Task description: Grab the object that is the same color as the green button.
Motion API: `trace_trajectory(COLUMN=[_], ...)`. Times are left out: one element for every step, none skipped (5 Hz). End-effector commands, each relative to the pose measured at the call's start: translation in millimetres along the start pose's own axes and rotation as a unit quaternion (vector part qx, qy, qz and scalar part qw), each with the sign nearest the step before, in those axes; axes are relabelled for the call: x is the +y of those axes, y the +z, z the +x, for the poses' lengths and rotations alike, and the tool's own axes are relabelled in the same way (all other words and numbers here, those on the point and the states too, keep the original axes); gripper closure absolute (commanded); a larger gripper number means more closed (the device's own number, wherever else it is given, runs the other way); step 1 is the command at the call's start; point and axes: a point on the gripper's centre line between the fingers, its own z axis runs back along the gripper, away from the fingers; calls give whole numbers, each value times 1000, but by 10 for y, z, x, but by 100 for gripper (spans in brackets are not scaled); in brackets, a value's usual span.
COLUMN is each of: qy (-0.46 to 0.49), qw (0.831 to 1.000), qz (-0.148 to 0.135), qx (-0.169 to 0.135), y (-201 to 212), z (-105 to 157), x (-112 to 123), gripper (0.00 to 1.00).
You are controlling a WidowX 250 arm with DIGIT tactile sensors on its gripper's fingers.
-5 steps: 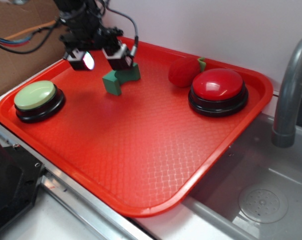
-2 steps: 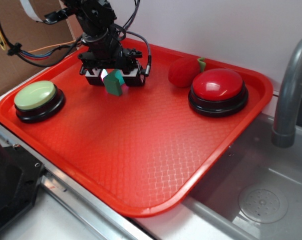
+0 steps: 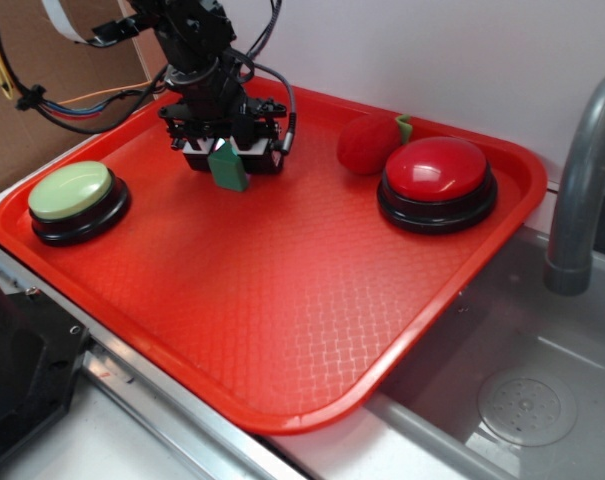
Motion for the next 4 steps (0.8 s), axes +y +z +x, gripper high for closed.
trace_trajectory(qy=[-55, -130, -190, -142], qw=[998, 991, 979, 986], qz=[-7, -25, -57, -70], qx=[9, 21, 48, 47], y=[448, 910, 1405, 1690], z=[123, 49, -210, -502], x=[-21, -162, -284, -191], gripper=[100, 100, 100, 100])
